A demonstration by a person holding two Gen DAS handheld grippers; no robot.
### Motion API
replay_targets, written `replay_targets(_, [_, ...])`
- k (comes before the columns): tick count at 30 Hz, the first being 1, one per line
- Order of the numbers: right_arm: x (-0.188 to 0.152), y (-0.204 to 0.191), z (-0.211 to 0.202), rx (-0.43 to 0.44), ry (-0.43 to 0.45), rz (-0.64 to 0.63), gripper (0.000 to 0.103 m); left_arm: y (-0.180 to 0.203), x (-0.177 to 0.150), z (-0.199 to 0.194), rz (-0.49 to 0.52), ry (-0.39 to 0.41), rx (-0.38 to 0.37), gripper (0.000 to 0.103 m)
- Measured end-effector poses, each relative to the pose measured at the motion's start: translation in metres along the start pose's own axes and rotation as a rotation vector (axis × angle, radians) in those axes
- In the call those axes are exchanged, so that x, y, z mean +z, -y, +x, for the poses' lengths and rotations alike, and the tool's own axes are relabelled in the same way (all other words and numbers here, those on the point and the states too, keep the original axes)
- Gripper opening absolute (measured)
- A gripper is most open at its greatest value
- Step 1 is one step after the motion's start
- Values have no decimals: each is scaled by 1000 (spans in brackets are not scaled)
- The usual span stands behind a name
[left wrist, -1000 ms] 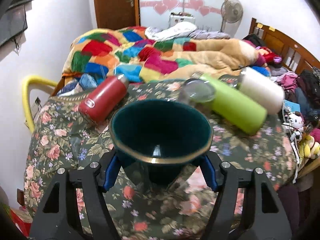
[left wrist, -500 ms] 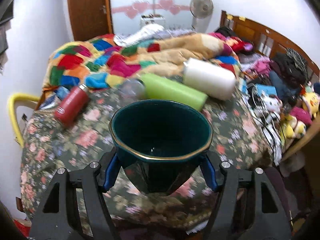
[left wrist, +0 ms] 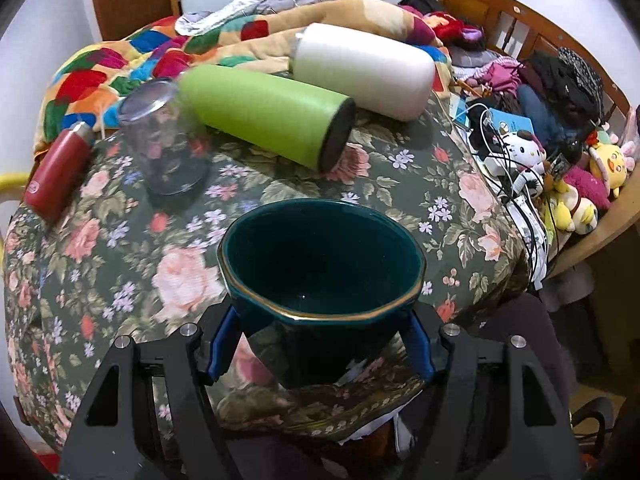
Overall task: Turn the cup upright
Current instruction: 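Pass the green mug from the left gripper to the right gripper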
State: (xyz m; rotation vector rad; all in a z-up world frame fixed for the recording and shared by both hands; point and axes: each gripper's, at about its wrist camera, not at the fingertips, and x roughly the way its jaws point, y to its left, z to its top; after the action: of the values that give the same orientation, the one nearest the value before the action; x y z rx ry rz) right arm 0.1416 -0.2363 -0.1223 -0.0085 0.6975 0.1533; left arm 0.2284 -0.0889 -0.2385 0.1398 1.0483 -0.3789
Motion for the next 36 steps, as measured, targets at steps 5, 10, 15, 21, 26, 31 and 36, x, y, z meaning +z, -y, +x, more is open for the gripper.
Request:
replay_targets(5, [-2,7,10,-3,-28,8,103,3,15,10,3,5,-24,69])
replay_targets(10, [-3,12,22,-6,-56,16,103,7,25,27,24,-13,-26,69])
replay_targets(15, [-4,15,33,-15,-85,20,103,8,29,42,33,-35,-21,69])
replay_targets(21, [-6,16,41,-19,-112,23,103,7,27,42,40,-24,-25,69])
replay_targets(26, [-3,11,43,-15,-120,24,103,3,22,27,34,2,-35,88])
replay_targets(31, [-1,2,41,19,-123,25,103,-7,9,-2,29,61,-2,88])
replay_targets(36, [1,-3,50,102,-163,62,103,-36,-11,-37,-29,142,97,88])
